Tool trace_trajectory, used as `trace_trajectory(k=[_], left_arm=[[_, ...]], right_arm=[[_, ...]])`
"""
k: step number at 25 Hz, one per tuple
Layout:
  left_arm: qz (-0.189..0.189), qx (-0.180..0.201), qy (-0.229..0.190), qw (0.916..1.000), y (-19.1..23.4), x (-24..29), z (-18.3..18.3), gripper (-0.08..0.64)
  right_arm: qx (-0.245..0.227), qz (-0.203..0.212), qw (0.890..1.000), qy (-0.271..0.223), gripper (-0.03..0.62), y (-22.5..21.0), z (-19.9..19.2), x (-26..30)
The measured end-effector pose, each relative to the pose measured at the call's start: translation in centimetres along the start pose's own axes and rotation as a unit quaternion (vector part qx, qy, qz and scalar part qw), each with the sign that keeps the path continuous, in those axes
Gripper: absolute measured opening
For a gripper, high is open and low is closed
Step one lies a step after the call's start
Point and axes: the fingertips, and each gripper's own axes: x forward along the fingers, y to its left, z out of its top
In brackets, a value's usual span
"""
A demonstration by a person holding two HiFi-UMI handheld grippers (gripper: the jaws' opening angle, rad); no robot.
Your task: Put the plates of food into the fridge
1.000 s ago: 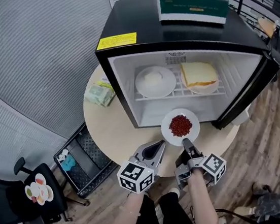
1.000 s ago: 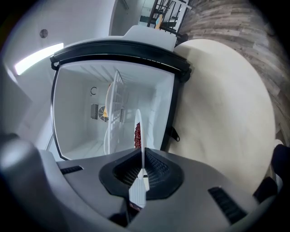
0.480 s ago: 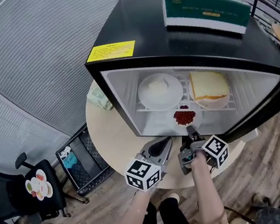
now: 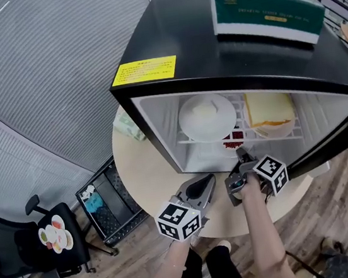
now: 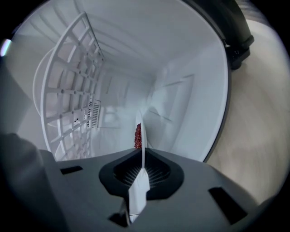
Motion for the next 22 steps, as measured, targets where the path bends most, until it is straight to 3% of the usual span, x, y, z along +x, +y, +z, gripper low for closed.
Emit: trace_trajectory(k=[3,6,8,12,17,22], left_arm=[[-0.001,-0.006,0.003,1.0,0.4,-0.2,-0.3,0.005],[-0.01,-0.008,0.004,0.9999,0.2,-0.3,-0.3,0.005],[-0.014,-0.008,0.003,0.9999,0.2,-0.4,-0.2,0.005],[-0.017,-0.004,-0.001,0.9998,0.5,-0.7,0.4,0.005],[-0.021,0.002,-0.001,0.9998,0.3,-1.2,0.6,0.005],[-0.027,0.01,-0.002,0.9996,-0.2,-1.5,0.7,0.005]], right_arm=[[-0.044,-0.027,0.999,-0.007,0.017,0.0,0.4,0.3],[-0.151,-0.067,0.986,-0.02,0.033,0.5,1.0,0.4],[-0.227,-0.096,0.969,-0.027,0.057,0.7,1.3,0.4],[-0.354,-0.144,0.924,-0.032,0.148,0.8,1.3,0.4],[-0.43,-0.186,0.883,-0.024,0.203,-0.3,1.6,0.1],[-0.483,-0.207,0.85,-0.026,0.221,-1.1,1.9,-0.3]])
